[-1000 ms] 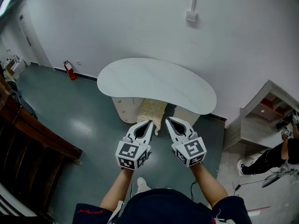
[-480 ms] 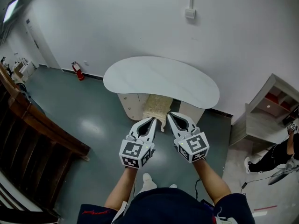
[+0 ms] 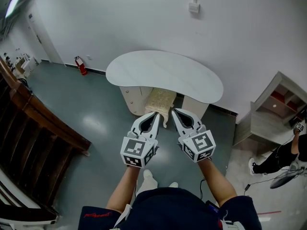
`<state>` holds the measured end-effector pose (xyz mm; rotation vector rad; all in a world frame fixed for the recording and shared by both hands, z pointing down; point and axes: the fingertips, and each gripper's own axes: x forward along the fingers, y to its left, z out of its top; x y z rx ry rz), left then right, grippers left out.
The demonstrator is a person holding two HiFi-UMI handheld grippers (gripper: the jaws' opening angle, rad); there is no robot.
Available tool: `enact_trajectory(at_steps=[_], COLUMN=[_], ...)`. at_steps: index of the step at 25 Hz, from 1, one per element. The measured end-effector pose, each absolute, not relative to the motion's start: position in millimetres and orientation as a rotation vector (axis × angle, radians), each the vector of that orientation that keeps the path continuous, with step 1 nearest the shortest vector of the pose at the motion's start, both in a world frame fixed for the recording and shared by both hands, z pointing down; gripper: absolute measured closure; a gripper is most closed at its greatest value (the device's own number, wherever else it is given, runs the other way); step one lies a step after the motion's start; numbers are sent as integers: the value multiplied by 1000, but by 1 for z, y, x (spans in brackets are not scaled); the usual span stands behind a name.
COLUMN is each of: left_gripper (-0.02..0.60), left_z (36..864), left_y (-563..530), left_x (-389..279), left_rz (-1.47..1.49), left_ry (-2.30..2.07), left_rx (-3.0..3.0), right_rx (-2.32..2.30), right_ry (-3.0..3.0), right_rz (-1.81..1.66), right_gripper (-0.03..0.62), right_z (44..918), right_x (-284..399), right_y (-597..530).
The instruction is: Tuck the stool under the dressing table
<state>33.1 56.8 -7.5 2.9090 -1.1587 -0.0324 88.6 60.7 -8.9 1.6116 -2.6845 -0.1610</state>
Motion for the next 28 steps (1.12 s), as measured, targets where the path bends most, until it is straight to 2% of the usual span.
enact_trajectory(at_steps=[28], left_gripper=[566], left_z=[-9], left_y=[78], left_x=[33], left_rz=[-49], left_ry=[-1219], left_rx=[2903], right_rx=[1533], right_ry=[-2715], right_rz=[-210], right_gripper=[582], right_z=[-13], right_x=[84], right_y=[80])
